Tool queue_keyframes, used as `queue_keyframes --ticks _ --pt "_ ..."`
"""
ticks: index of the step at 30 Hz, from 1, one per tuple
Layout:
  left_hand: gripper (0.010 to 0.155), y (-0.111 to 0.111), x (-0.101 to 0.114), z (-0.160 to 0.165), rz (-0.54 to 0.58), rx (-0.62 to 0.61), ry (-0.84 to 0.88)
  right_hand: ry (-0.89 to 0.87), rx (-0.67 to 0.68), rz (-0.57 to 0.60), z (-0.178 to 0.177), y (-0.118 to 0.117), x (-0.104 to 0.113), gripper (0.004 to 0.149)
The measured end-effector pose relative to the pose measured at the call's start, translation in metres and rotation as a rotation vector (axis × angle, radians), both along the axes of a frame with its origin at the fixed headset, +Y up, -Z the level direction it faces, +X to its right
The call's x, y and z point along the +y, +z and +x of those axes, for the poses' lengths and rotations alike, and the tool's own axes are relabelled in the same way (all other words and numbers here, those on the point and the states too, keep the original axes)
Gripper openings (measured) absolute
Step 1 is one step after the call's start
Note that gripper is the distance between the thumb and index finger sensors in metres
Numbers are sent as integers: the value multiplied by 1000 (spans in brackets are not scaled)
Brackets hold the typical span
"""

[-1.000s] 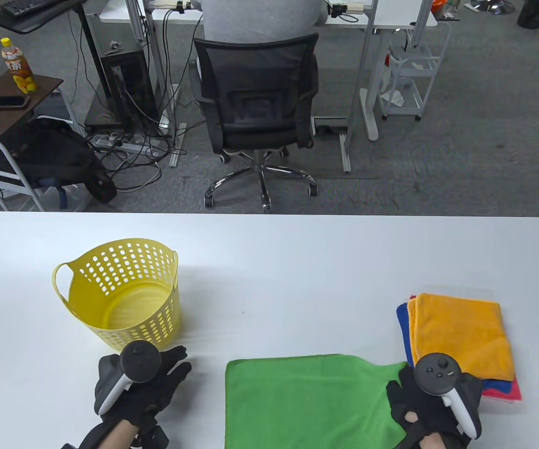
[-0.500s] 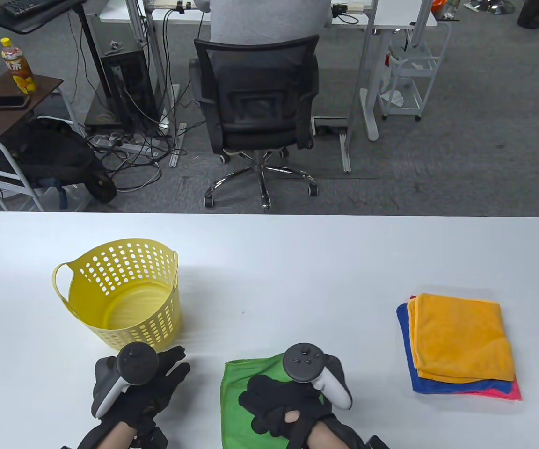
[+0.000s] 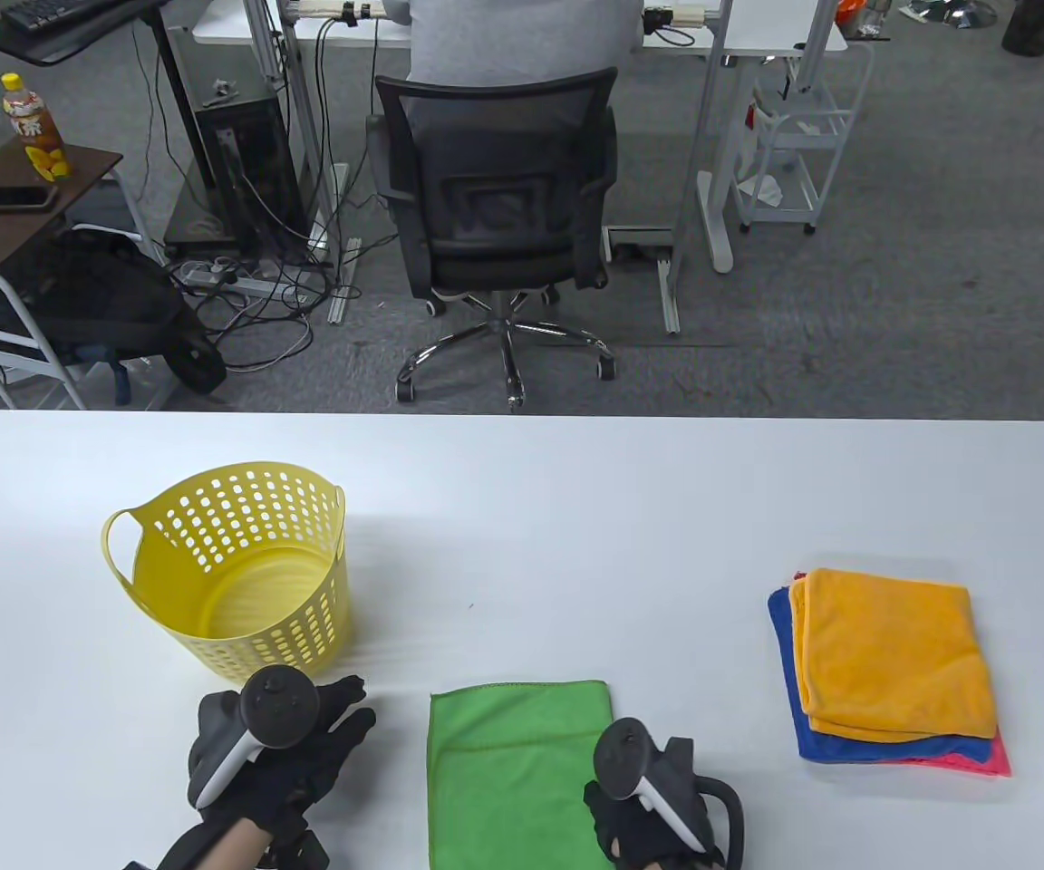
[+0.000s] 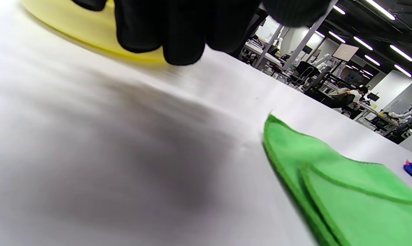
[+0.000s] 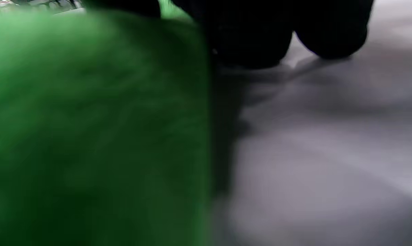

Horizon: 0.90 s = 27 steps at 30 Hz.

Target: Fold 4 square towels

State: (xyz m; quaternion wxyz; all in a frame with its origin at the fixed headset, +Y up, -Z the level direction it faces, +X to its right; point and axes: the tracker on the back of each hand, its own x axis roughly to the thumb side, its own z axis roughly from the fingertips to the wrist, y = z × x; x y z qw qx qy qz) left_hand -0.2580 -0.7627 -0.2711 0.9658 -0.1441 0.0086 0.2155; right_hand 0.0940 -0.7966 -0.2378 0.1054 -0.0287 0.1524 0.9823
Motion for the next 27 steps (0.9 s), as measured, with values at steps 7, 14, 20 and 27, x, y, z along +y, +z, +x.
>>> queue_keyframes --ticks 7,14,20,27 --pt "63 0 1 1 11 -1 -10 -418 -70 82 37 -15 32 42" --pt "64 -2 -12 6 4 -7 -169 -421 9 195 61 -68 90 42" --pt "63 1 -10 9 30 0 -205 -452 -101 411 146 -87 181 42" --pt "63 0 -16 15 21 -5 -250 -239 -601 380 317 -93 131 42"
